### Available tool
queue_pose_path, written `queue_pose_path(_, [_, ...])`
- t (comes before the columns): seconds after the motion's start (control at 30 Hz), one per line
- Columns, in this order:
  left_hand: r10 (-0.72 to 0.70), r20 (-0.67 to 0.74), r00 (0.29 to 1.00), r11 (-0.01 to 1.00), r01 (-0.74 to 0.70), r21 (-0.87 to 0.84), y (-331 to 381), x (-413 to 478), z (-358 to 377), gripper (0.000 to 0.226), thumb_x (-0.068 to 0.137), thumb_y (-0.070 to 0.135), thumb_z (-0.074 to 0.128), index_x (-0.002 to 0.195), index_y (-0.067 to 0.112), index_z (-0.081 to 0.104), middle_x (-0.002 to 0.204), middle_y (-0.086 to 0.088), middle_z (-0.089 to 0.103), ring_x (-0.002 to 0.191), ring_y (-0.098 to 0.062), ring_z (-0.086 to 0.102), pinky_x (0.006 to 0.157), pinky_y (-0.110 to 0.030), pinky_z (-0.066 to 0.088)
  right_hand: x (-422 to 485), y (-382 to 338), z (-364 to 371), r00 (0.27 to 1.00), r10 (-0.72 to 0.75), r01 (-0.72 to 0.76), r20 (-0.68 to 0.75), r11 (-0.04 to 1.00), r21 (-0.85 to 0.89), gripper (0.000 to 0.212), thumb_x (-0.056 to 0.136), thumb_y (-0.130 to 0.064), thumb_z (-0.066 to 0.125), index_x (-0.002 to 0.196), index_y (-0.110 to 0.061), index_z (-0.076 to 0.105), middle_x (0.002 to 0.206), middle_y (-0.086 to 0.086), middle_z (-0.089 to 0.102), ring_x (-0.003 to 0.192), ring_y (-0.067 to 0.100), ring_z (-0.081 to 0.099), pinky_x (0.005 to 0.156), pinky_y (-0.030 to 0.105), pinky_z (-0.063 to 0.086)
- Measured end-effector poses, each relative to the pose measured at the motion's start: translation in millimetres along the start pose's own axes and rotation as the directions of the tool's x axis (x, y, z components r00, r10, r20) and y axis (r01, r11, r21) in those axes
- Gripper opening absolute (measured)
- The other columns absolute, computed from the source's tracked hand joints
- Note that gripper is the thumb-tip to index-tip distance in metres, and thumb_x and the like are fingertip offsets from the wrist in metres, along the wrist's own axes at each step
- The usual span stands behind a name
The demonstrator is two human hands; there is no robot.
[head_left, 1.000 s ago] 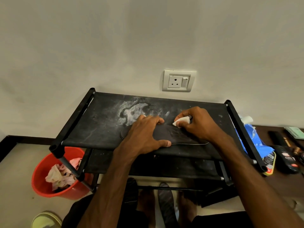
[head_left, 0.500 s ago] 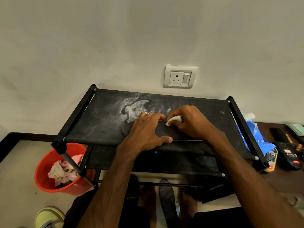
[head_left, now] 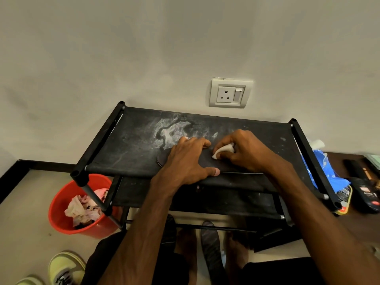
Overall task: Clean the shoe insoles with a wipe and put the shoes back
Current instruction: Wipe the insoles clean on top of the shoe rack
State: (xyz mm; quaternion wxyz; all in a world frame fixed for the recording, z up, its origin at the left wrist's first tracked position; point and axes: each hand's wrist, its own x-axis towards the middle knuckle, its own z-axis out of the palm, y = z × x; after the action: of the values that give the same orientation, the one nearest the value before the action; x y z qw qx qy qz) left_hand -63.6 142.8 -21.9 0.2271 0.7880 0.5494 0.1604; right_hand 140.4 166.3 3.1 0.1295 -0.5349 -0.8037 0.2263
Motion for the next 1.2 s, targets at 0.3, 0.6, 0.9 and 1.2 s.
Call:
queue_pose_path(0.3, [-0.004,-0.002,1.000,1.000,0.005,0.013,-1.1,-0.4,-0.4,0.080,0.074,0.061,0.077,0.142,0.031,0.047,0.142,0.009,0.050,0.134,-0.018,0.034,0.112,-0.044,0.033,-0.7,1.2,0.4,1.000,0.018,-0.019,0.008,1.000,0.013,0.021,0.086,-0.012,0.077,0.096,-0.030,0.083,0.097,-0.014,0.078,0.090,0.003,0.071,0.087,0.035,0.061])
queue_pose_path(0.6, [0.002,0.002,1.000,1.000,-0.002,-0.001,0.6,-1.4,-0.6,0.077,0.075,0.061,0.077,0.140,0.031,0.048,0.139,0.010,0.051,0.131,-0.017,0.035,0.111,-0.044,0.034,-1.7,14.1,-11.3,0.994,0.101,-0.101,-0.041,0.995,-0.014,0.018,0.086,-0.019,0.079,0.094,-0.034,0.082,0.094,-0.014,0.077,0.087,0.007,0.070,0.085,0.043,0.061])
queue_pose_path(0.9, [-0.003,0.012,1.000,1.000,0.003,0.017,0.6,-1.4,-1.7,0.081,0.074,0.060,0.078,0.142,0.030,0.046,0.142,0.009,0.050,0.134,-0.018,0.033,0.112,-0.045,0.035,-0.1,-2.6,-3.6,0.993,-0.018,0.015,0.117,0.999,0.028,0.020,0.084,-0.016,0.081,0.093,-0.034,0.083,0.092,-0.020,0.078,0.088,-0.002,0.071,0.083,0.029,0.061])
queue_pose_path(1.2, [-0.018,0.016,1.000,1.000,0.017,0.007,2.3,-1.6,-0.9,0.078,0.075,0.059,0.078,0.141,0.030,0.048,0.140,0.009,0.051,0.133,-0.018,0.035,0.111,-0.044,0.035,2.7,-4.7,-1.9,0.997,0.079,-0.079,0.016,0.997,-0.008,0.023,0.085,-0.012,0.079,0.095,-0.032,0.083,0.096,-0.013,0.078,0.088,0.006,0.071,0.084,0.040,0.062])
